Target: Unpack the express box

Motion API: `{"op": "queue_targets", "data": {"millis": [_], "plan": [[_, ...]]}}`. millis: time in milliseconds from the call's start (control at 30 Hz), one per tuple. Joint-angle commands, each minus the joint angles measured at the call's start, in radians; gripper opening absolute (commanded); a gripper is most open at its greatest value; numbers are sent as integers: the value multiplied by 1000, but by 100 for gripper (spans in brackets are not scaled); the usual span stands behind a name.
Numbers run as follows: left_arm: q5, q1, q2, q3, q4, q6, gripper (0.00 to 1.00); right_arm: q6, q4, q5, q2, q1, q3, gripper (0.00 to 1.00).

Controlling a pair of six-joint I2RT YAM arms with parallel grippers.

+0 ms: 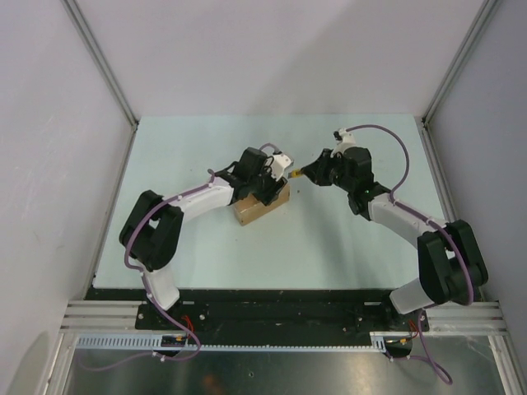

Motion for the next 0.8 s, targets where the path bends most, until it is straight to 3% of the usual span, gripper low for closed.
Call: {"op": "queue_targets", "data": {"millis": [0,200,767], "plan": [[66,12,-17,11,5,64,56,-18,65,-1,17,1,5,0],[78,9,-26,-6,4,87,52,-17,88,-18,28,-2,15,0],[29,-23,-26,-39,4,107,51,-37,119,-35,85,5,46,0]]}}
